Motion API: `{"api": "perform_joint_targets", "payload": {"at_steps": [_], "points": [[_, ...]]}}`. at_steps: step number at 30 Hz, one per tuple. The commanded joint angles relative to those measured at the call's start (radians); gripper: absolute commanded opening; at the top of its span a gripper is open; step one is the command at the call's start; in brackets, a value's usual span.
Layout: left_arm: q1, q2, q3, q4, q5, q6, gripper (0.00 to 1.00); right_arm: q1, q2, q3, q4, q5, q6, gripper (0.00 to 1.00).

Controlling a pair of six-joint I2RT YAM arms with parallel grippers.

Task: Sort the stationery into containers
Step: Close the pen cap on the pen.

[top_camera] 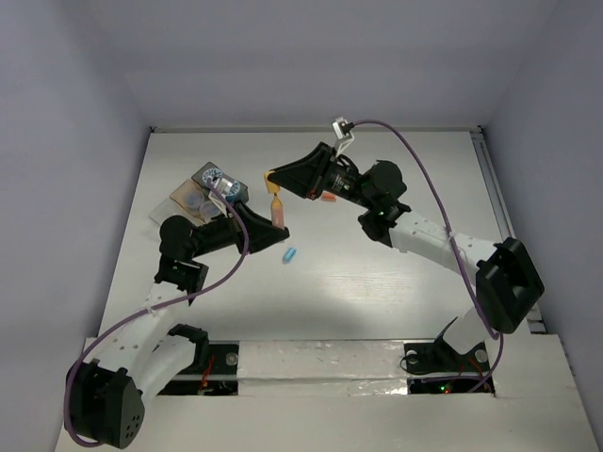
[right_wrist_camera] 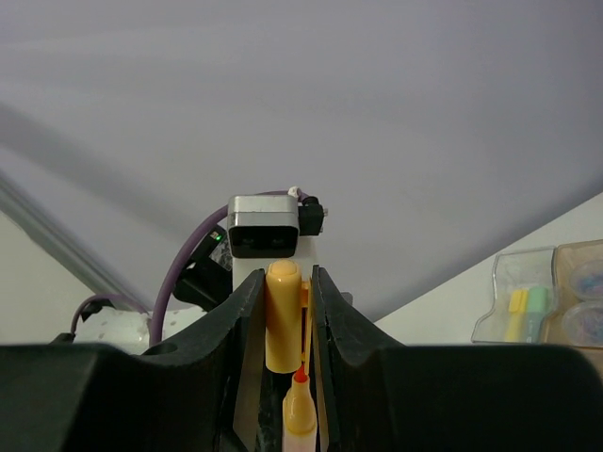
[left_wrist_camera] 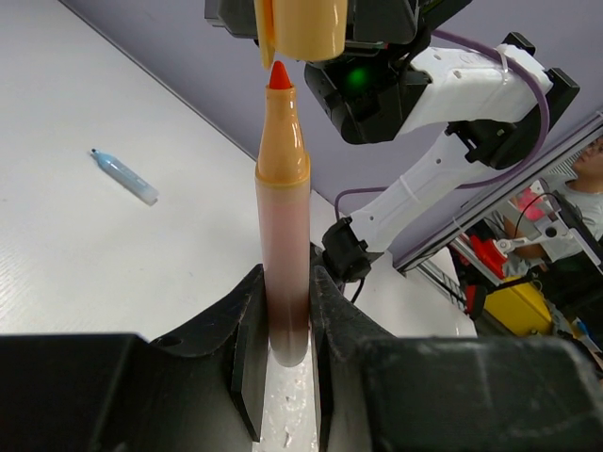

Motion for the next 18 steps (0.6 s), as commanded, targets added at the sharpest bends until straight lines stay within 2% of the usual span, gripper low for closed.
{"api": "perform_joint_targets", "payload": {"at_steps": [1, 18], "points": [[-0.004, -0.004, 0.029, 0.081, 0.002, -0.005, 0.0, 0.01, -0.006, 0.023, 0.067, -0.014, -0.023, 0.0], [-0.004, -0.043, 0.075, -0.009, -0.052, 0.079, 0.0, 0.028, -0.01, -0.031, 0.085, 0.001, -0.021, 0.0]]}}
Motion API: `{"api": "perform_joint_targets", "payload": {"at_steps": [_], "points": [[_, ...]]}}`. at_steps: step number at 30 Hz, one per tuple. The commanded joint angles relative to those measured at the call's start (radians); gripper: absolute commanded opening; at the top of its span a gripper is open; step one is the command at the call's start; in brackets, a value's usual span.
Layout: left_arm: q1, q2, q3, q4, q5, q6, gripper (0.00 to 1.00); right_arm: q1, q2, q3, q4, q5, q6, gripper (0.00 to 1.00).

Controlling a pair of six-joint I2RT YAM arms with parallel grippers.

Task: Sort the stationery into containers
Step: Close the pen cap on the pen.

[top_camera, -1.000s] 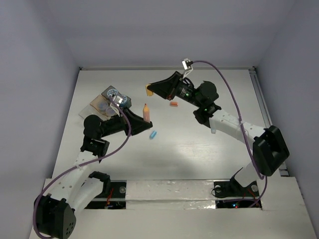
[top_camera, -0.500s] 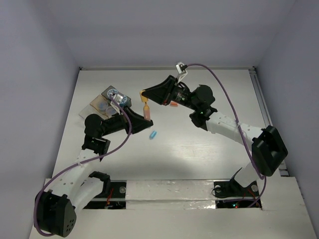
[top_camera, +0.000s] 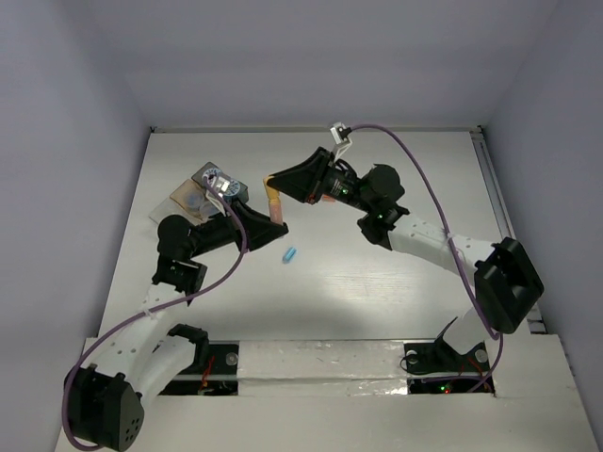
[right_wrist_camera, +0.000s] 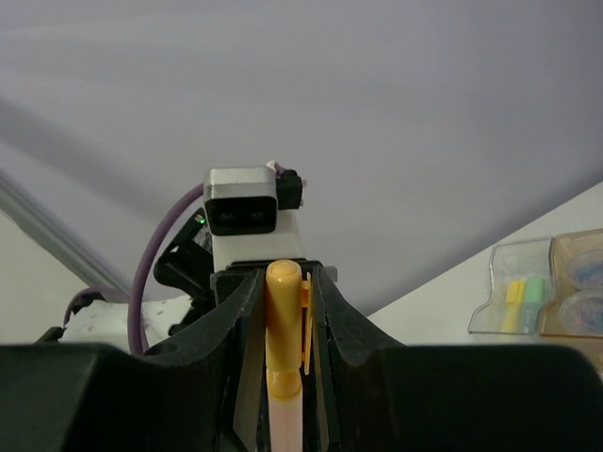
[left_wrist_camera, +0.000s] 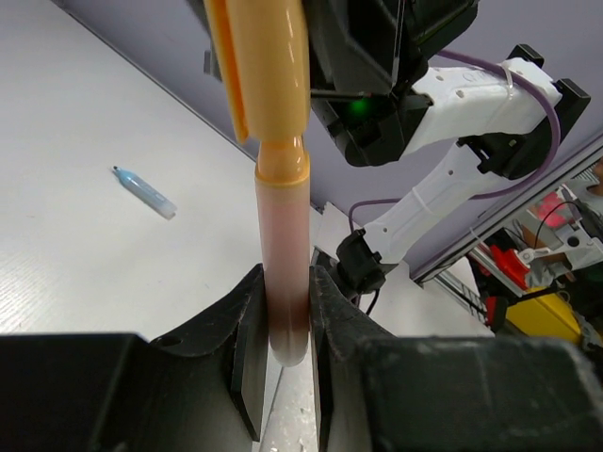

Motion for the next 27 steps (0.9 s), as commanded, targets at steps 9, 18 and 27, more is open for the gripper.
{"api": "perform_joint_targets", "payload": {"at_steps": [9, 18, 27], "points": [[-0.004, -0.037, 0.091, 0.009, -0.075, 0.056, 0.0, 0.055, -0.007, -0.046, 0.112, 0.001, 0.007, 0.0], [-0.004, -0.074, 0.148, 0.011, -0.115, 0.068, 0.0, 0.073, -0.024, -0.17, 0.149, -0.016, 0.021, 0.0], [-0.004, -0.079, 0.252, -0.052, -0.098, 0.085, 0.0, 0.073, -0.065, -0.255, 0.034, -0.125, -0.014, 0.0]]}}
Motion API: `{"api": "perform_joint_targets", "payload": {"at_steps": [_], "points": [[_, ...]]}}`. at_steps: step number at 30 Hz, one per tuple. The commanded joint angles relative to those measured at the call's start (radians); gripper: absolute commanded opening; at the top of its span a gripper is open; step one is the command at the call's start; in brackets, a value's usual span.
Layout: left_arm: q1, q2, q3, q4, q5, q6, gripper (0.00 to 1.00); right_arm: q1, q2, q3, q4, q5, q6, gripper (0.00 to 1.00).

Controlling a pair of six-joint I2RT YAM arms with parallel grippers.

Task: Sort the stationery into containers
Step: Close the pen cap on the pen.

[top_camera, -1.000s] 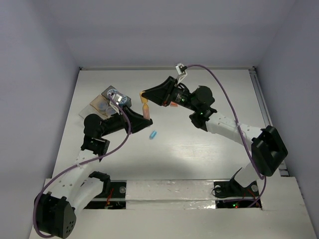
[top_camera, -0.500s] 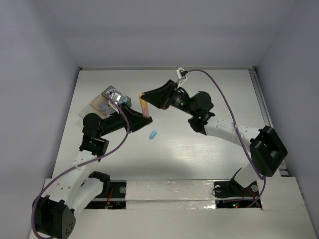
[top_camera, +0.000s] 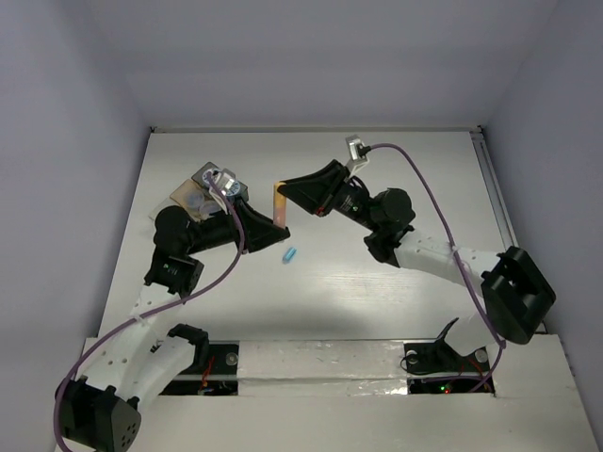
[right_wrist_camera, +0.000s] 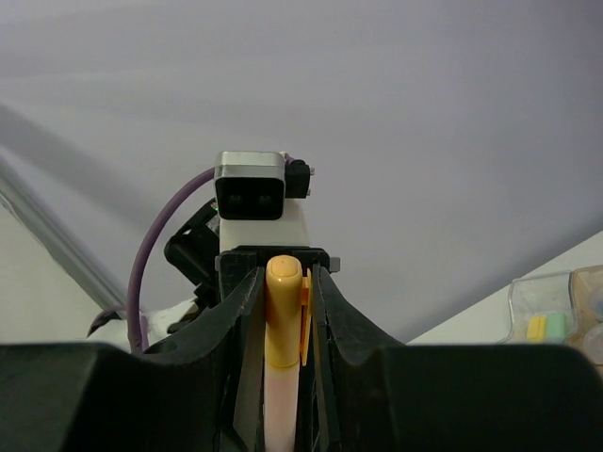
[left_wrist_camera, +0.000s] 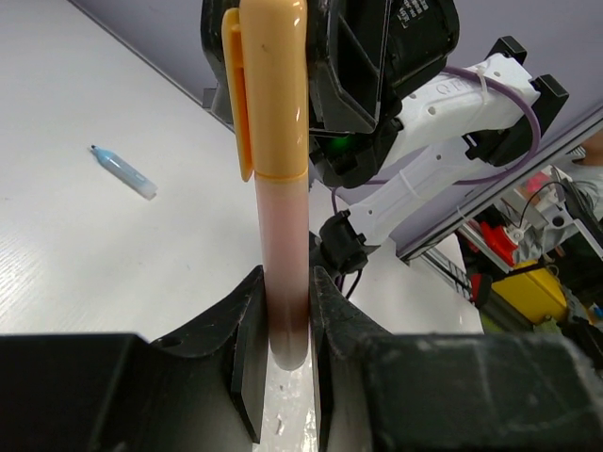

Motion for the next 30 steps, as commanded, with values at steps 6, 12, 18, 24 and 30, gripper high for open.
{"api": "perform_joint_targets", "payload": {"at_steps": [6, 12, 18, 24, 30], "points": [[0.016, -0.035, 0.18, 0.139, -0.118, 0.033, 0.0, 0.056, -0.024, -0.09, -0.449, -0.258, -0.179, 0.0], [0.016, 0.022, 0.243, 0.162, -0.116, 0.023, 0.0, 0.096, -0.034, -0.139, -0.577, -0.244, -0.248, 0.0], [0.016, 0.088, 0.338, 0.176, -0.112, 0.015, 0.0, 0.152, -0.003, -0.198, -0.555, -0.235, -0.242, 0.0], [0.016, 0.095, 0.423, 0.078, -0.156, 0.105, 0.0, 0.152, -0.012, -0.263, -0.508, -0.207, -0.219, 0.0], [0.016, 0.118, 0.432, 0.027, -0.203, 0.147, 0.0, 0.152, -0.043, -0.272, -0.505, -0.207, -0.221, 0.0]]}}
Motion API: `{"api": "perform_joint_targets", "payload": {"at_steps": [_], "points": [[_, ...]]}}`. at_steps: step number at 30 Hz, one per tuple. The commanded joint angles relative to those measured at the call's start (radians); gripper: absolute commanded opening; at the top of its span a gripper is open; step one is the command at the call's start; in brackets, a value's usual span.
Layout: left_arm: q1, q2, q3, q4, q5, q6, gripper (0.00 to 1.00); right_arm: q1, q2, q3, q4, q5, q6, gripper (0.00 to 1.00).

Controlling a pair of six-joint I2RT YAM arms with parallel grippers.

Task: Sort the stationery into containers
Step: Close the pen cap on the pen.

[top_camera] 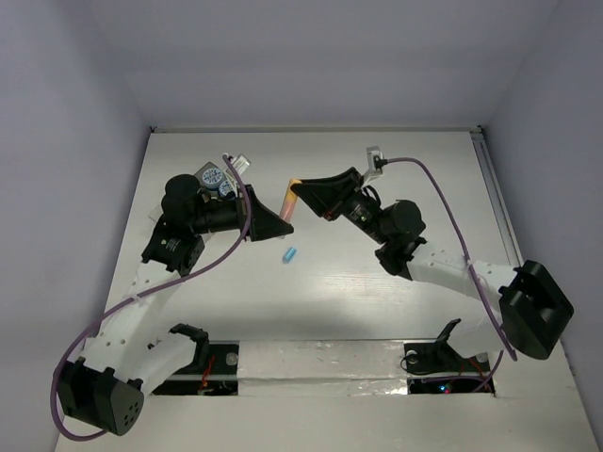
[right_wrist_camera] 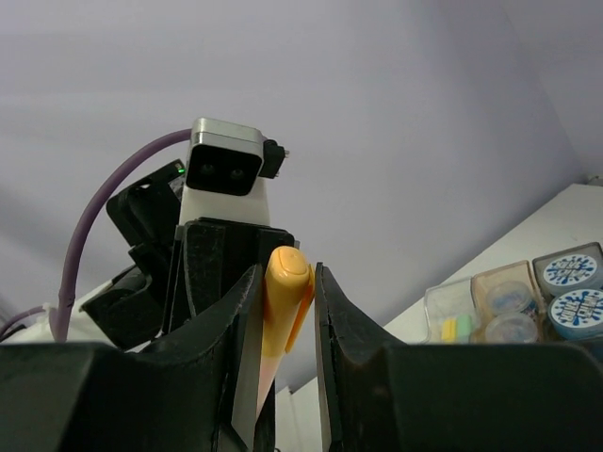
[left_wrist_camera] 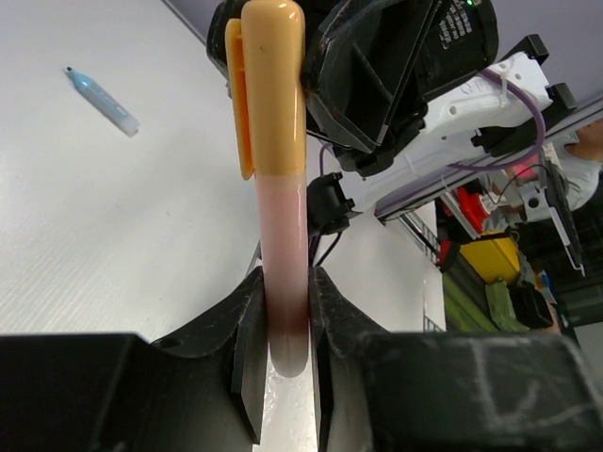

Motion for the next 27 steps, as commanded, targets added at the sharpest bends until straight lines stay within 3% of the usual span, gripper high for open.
{"api": "perform_joint_targets", "payload": {"at_steps": [1, 11, 14, 15, 18, 22, 27], "points": [[0.027, -0.019, 0.176, 0.41, -0.304, 0.053, 0.0, 0.131, 0.061, -0.148, -0.427, -0.384, -0.067, 0.0], [0.027, 0.028, 0.041, 0.488, -0.358, 0.001, 0.0, 0.131, -0.019, -0.119, -0.439, -0.356, -0.088, 0.0], [0.027, 0.036, -0.004, 0.483, -0.39, 0.005, 0.0, 0.131, -0.132, -0.094, -0.526, -0.232, -0.137, 0.23], [0.027, 0.04, -0.01, 0.485, -0.398, 0.001, 0.0, 0.122, -0.165, -0.076, -0.549, -0.177, -0.151, 0.41], [0.027, 0.057, -0.039, 0.477, -0.448, 0.005, 0.0, 0.098, -0.303, -0.059, -0.615, -0.074, -0.189, 0.61], [0.046, 0.062, -0.076, 0.471, -0.531, -0.006, 0.0, 0.098, -0.468, -0.074, -0.666, 0.018, -0.237, 0.7], [0.055, 0.044, -0.113, 0.413, -0.677, -0.027, 0.0, 0.088, -0.553, -0.105, -0.796, 0.131, -0.295, 0.71]]}}
